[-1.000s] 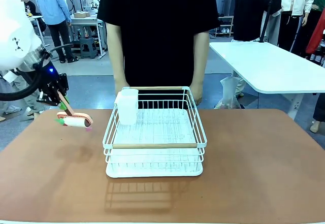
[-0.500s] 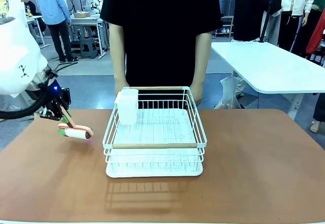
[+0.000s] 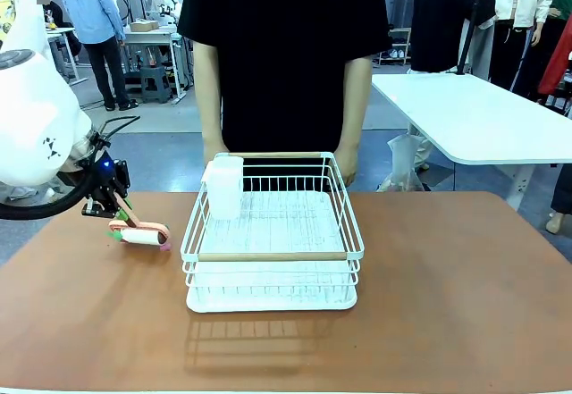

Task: Clean the table.
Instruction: Place the Lint Roller down when the Dish drying rack is positioned in the middle of the table.

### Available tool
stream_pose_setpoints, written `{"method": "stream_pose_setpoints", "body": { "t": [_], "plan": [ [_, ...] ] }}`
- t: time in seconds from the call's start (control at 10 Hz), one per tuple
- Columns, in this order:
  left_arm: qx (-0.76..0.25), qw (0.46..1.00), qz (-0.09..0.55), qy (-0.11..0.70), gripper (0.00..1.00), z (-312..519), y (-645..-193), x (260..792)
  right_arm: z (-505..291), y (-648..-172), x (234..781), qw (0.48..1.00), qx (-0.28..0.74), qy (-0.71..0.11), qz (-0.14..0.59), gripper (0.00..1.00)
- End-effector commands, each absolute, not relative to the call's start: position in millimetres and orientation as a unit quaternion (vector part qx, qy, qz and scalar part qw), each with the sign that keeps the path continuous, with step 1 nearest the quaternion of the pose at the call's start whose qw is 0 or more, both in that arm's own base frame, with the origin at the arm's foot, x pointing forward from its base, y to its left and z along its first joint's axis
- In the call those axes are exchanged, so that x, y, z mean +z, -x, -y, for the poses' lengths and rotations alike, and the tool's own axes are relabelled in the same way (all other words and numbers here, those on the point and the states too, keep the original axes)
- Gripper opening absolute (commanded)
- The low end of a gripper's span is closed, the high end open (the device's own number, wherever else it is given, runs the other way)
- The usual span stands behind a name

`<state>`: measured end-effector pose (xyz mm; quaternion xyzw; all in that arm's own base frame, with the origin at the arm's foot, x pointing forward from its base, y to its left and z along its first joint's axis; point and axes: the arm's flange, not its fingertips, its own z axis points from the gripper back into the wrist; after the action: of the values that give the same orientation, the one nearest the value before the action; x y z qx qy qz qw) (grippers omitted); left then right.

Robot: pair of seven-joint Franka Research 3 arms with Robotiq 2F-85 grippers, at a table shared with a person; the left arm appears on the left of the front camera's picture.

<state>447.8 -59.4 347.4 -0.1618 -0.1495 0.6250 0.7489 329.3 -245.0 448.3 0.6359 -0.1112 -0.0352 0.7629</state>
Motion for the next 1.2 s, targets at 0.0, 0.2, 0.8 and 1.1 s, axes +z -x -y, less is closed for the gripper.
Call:
{"method": "stream_pose_setpoints", "body": {
  "t": [0.0,0.2,0.8,1.1],
  "plan": [
    [0.636,0.737,0.166,0.158,0.21,61.1,-420.8,334.5,244.1,-327.8,452.0,0.760,-0.034,-0.639,0.115,1.00],
    [0.637,0.737,0.164,0.157,0.21,59.7,-416.8,334.5,244.1,-327.8,452.0,0.760,-0.034,-0.639,0.115,1.00],
    [0.605,0.770,0.136,0.147,1.00,47.0,-407.9,353.0,244.1,-327.8,452.0,0.760,-0.034,-0.639,0.115,1.00],
    [0.565,0.798,0.134,0.164,1.00,27.2,-392.1,375.6,244.1,-327.8,452.0,0.760,-0.034,-0.639,0.115,1.00]
  ]
}}
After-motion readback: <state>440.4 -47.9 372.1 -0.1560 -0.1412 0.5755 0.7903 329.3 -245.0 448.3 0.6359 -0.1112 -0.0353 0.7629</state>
